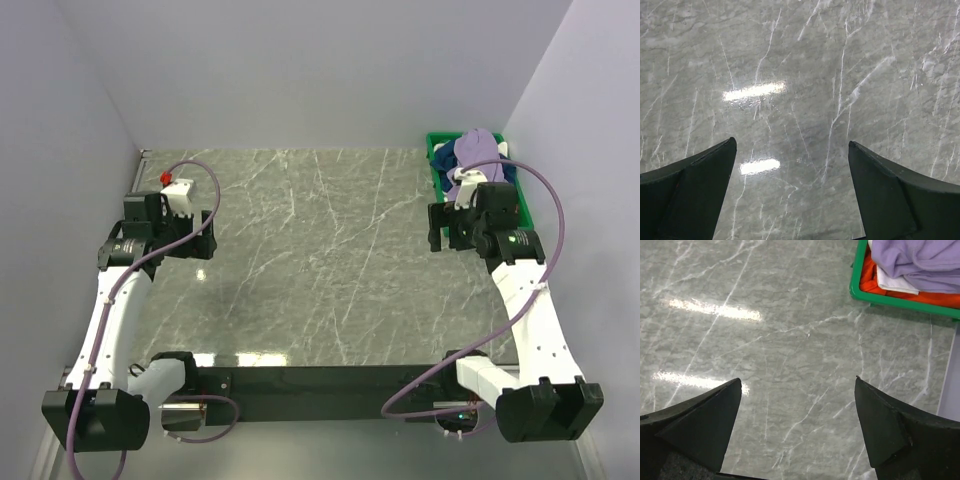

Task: Fold and stack the t-shirts
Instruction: Grab the tshirt from the pile, then move the tshirt to the center of the board, then flatten the tshirt out

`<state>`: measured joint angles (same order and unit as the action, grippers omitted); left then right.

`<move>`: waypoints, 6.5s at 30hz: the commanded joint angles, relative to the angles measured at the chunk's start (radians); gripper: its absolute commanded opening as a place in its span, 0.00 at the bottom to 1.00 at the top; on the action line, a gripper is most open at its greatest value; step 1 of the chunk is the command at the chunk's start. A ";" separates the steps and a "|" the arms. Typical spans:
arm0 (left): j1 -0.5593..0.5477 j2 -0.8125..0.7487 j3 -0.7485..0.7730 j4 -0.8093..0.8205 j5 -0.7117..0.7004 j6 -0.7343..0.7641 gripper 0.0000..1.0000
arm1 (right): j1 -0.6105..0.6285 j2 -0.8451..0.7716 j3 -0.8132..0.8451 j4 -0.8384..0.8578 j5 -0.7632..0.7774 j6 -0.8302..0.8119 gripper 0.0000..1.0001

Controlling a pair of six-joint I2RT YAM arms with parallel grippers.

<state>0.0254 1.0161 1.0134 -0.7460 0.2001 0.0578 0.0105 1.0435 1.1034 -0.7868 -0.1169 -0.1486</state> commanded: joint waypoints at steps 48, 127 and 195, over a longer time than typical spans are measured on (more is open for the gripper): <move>-0.004 0.205 0.120 0.033 0.050 -0.036 0.99 | -0.331 1.158 1.017 -0.031 0.051 -0.005 0.70; -0.404 0.674 0.013 0.232 -0.111 0.275 0.49 | 0.114 0.868 0.283 0.029 -0.066 -0.143 0.56; -0.582 0.412 -0.260 0.261 -0.076 0.370 0.28 | 0.278 0.737 0.133 0.015 0.020 -0.203 0.00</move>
<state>-0.5495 1.4250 0.7502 -0.5198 0.1585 0.4263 0.2981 1.7737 1.1946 -0.7498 -0.0845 -0.3565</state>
